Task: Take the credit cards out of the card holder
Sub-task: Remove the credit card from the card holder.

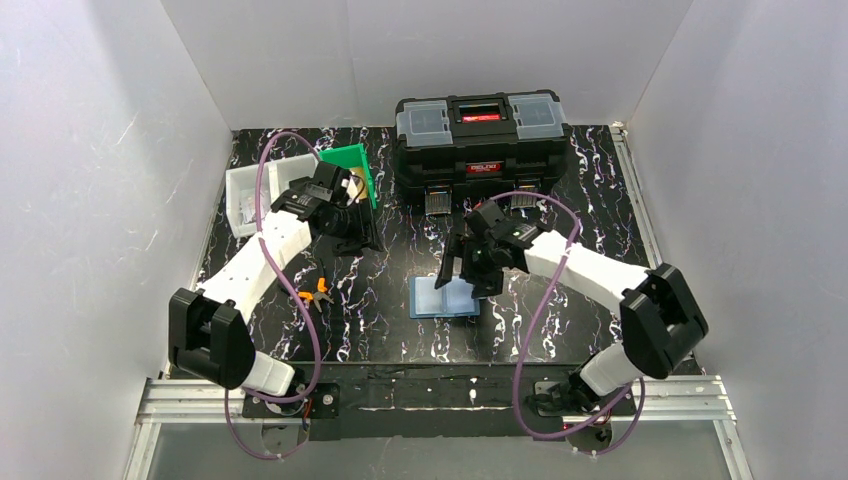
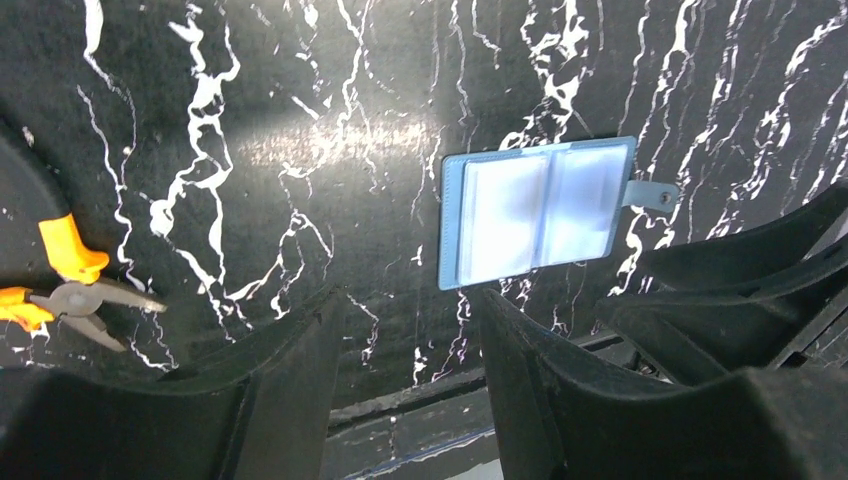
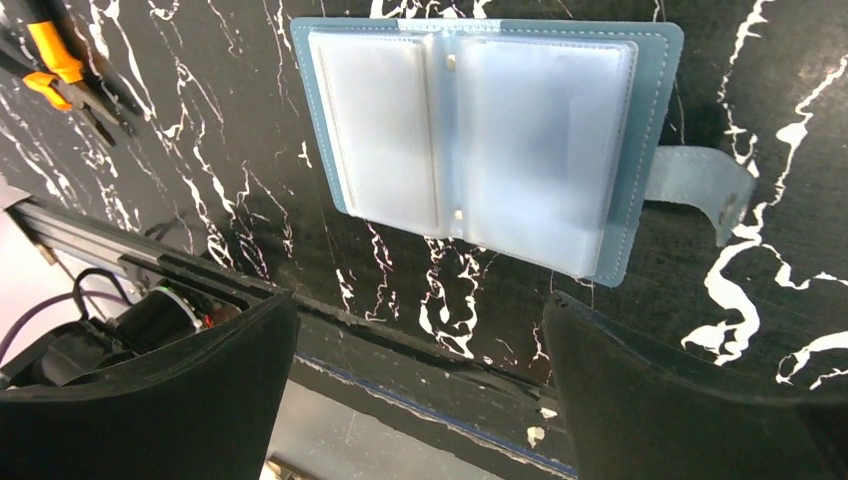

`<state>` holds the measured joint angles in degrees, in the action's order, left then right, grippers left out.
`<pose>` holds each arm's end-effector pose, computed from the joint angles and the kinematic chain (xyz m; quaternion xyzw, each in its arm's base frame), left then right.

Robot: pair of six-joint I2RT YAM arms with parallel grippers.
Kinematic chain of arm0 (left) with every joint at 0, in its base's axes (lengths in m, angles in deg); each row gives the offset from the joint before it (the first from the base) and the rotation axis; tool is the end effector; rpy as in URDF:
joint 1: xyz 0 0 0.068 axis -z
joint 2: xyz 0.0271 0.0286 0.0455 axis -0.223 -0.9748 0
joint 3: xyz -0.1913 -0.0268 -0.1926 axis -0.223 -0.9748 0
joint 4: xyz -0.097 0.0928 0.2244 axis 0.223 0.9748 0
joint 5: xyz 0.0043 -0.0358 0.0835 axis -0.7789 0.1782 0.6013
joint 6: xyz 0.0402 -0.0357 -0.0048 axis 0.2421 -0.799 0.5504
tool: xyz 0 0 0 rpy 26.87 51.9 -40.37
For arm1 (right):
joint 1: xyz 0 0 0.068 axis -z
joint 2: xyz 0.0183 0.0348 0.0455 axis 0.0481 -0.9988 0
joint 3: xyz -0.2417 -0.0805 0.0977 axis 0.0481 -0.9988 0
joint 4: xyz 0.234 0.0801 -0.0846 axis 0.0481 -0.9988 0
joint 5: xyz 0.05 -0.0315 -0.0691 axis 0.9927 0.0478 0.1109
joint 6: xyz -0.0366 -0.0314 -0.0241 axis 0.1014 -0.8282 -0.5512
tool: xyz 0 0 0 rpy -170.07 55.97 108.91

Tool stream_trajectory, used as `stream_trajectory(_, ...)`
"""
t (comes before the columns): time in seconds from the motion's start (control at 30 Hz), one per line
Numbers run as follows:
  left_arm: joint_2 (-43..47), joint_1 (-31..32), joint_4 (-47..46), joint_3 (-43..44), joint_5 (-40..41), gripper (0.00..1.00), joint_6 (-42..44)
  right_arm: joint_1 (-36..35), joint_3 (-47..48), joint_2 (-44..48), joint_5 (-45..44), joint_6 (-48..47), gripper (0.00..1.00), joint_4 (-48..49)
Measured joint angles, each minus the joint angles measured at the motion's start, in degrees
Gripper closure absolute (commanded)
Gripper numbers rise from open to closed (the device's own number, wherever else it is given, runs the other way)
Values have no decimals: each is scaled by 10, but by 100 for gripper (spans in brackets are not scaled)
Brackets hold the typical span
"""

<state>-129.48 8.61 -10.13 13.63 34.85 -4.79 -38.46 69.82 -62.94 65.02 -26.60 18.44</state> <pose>0.2805 -0.1182 0.2945 -0.0311 0.9426 -0.2229 0.2466 0.2212 0.2009 0.2279 0.0454 0.9584 0.2445 0.1401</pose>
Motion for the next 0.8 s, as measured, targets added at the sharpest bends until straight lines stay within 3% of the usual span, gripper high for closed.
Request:
stream_trajectory(0.1,10,0,6,-16,9,50,0,-12,23,-30,-9,2,0,-10)
stream_trajectory(0.8,10,-7,1,-31,11,50,-4,-71,144,-169,-37,-21,30,-76)
